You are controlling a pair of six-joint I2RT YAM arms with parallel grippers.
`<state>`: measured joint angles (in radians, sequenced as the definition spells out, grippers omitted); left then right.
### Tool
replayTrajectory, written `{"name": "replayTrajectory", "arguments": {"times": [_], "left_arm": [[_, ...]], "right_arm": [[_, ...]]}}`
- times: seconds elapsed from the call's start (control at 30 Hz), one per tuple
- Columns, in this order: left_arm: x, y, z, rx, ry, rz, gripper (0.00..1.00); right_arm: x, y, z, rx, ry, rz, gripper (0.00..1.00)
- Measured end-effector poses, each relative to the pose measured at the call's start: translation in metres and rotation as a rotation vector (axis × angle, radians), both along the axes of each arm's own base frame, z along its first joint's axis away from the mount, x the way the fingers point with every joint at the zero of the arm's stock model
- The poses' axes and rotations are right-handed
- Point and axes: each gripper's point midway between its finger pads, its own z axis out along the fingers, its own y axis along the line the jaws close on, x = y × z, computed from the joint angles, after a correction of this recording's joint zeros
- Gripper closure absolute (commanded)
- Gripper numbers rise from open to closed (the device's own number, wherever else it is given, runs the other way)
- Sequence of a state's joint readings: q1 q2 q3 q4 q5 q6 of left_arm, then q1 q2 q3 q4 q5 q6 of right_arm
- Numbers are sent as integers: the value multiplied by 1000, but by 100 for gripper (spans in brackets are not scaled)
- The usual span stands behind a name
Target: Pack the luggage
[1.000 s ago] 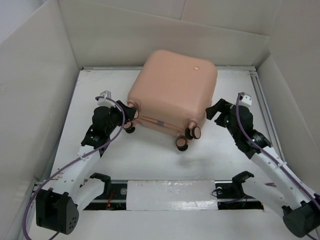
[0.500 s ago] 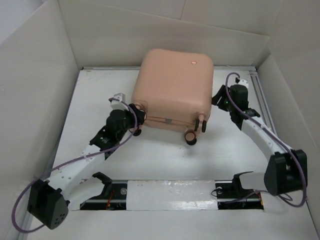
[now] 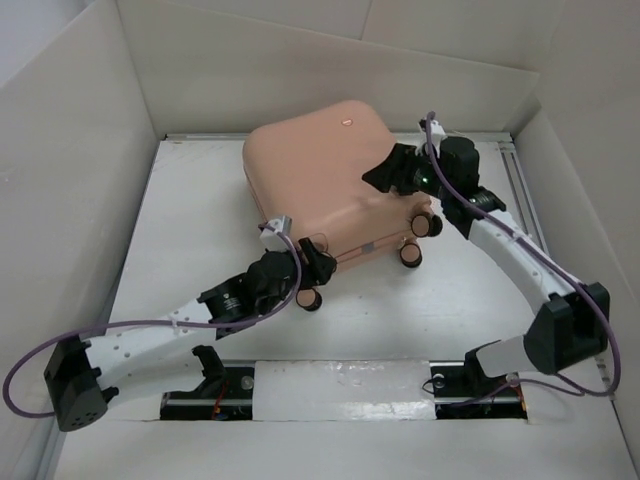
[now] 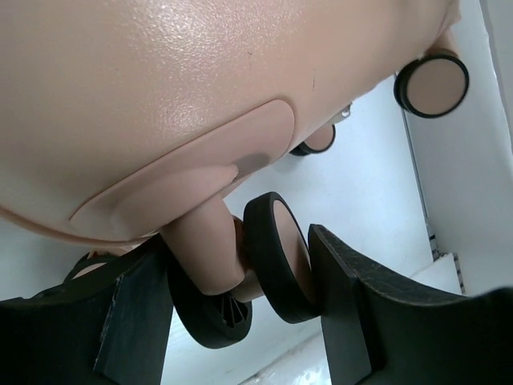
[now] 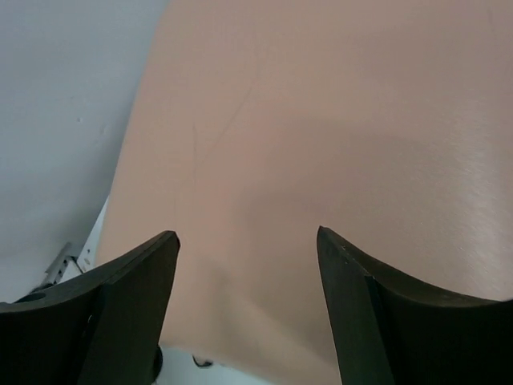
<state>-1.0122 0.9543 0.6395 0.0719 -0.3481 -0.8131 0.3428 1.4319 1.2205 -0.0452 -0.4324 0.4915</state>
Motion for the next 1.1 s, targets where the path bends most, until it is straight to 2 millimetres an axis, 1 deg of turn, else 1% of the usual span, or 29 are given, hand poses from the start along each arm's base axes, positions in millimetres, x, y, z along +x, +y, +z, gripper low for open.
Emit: {"name": "replayTrajectory", "arguments": {"times": [0.07,0.1,0.13,0.2,0.23,0.27,0.3,0.33,0.37,0.4,0.43,0.47,0.5,0.53,0.57,0.6,0.63,0.67,0.7,0.73,0.77,0.8,0.9,1.1], "left_arm": [[-6,11,2,11,-3,6,100],[-8,15,4,18,-7,5,100],[-11,19,5,25,-10,3,100],[-16,25,9,28,-17,-4,100],[-18,28,11,26,-20,-7,100],[-20,30,11,23,-21,-10,100],[-21,31,12,24,-22,-11,100],[-21,31,12,23,-22,-12,100],[-22,31,11,21,-22,-15,100],[-22,31,10,19,-23,-15,100],[-22,31,10,16,-24,-16,100],[-22,31,11,15,-25,-16,100],[-22,31,11,15,-25,-17,100],[-22,31,11,15,-25,-17,100],[-22,31,11,14,-25,-17,100],[-22,32,11,13,-26,-16,100],[-22,32,12,13,-26,-16,100],[-22,32,12,12,-27,-17,100],[-23,32,12,11,-27,-17,100],[-23,32,13,10,-28,-17,100],[-23,32,13,9,-28,-19,100],[-23,32,13,8,-28,-19,100],[-24,32,14,8,-29,-23,100],[-27,34,15,4,-30,-35,100]], "right_arm": [[-16,-13,6,-15,-18,-31,22],[-29,-20,13,-17,-44,-48,22],[-45,-28,22,-14,-76,-62,22],[-83,-42,48,11,-181,-80,29],[-104,-48,62,33,-241,-83,37],[-123,-53,70,53,-288,-84,46],[-140,-58,74,81,-336,-85,67],[-159,-63,76,110,-384,-85,77],[-174,-66,70,137,-406,-76,83],[-185,-68,58,158,-413,-73,94],[-189,-69,43,172,-407,-75,99],[-189,-69,20,171,-384,-82,100],[-187,-70,-8,159,-337,-97,100],[-184,-71,-41,136,-279,-121,100],[-182,-73,-62,118,-240,-138,98],[-179,-75,-84,99,-201,-157,92],[-177,-77,-101,83,-169,-174,79],[-176,-79,-113,73,-147,-190,74],[-173,-80,-119,69,-138,-202,70],[-170,-81,-121,68,-138,-217,66],[-165,-82,-120,71,-150,-233,61],[-160,-82,-119,74,-160,-248,59],[-146,-83,-119,73,-186,-283,57],[-127,-76,-137,33,-184,-291,59]]}}
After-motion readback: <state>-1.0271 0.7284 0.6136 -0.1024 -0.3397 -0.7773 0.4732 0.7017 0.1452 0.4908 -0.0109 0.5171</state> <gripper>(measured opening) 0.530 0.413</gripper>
